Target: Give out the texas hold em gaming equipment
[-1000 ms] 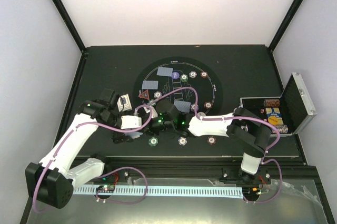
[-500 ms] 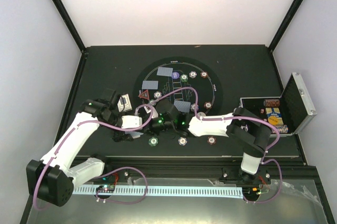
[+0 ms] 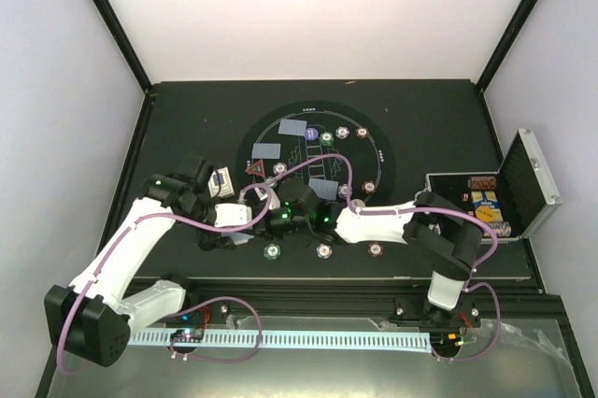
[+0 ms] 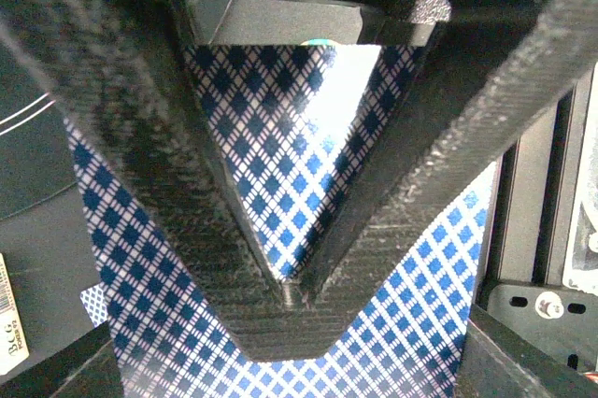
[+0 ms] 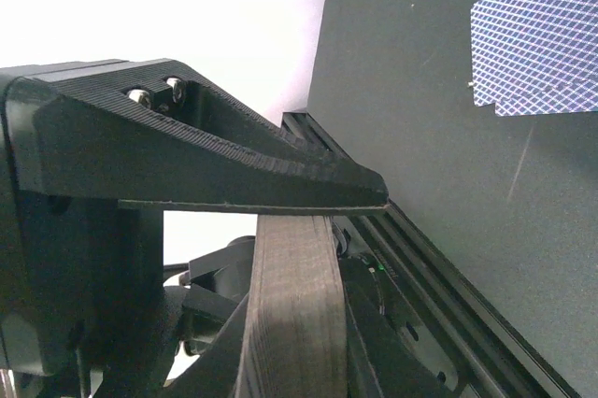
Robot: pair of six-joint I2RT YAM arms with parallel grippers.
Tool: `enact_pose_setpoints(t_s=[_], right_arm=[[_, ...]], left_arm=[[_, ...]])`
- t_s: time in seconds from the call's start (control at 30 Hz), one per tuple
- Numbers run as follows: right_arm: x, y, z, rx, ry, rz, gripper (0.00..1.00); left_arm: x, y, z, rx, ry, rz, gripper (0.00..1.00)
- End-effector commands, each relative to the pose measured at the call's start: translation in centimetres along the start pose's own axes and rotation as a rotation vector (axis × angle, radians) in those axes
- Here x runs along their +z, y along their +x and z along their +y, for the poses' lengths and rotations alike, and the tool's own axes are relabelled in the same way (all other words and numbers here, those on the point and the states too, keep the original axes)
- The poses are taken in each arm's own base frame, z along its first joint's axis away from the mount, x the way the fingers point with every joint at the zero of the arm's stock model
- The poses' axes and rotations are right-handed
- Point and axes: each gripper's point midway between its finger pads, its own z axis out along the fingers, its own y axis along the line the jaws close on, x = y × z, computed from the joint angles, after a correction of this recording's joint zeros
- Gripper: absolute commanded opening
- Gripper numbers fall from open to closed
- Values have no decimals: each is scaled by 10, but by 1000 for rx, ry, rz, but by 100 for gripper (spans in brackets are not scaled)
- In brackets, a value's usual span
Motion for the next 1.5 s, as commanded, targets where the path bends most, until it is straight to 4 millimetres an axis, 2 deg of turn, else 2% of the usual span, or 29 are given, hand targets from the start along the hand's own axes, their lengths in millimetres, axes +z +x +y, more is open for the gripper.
enact_pose_setpoints(t_s=[0.0,0.23,0.3,0.5,0.63,0.87,1.0,1.07,1.13,1.17,1.23,1.33,1.47], right_arm=[[-11,0,-34,23,107,-25,12],[-17,0,-13,-2,37,-16,40],[-19,-1,-9,-12,37,-13,43],[-28,-3,-8,-23,46,-27,43],[-34,-6,-5,-38,64,-35,39],[-43,-10,2,-48,62,-52,21],[-45,-9,3,-54,68,-50,20],[-45,-9,4,-53,62,-48,20],[-43,-8,9,-55,42,-39,30],[-42,-7,11,-56,38,-34,38],[-38,-6,15,-58,30,-24,43],[-30,-4,15,-57,27,-7,44],[-22,-4,10,-46,32,8,39]], left_arm=[[-18,-17,4,-1,-40,-55,2],[-17,-13,5,3,-55,-42,1],[-16,-12,5,5,-56,-37,2],[-13,-7,9,11,-72,-12,2],[-10,-3,10,12,-79,1,2],[-6,2,14,6,-93,24,2],[-4,5,16,2,-99,37,2],[-4,5,16,3,-102,38,2],[-3,5,16,1,-97,39,2],[-4,5,17,3,-98,39,2],[-3,5,17,-2,-94,41,2],[-3,4,18,-4,-89,41,2],[-4,4,18,-5,-90,43,2]])
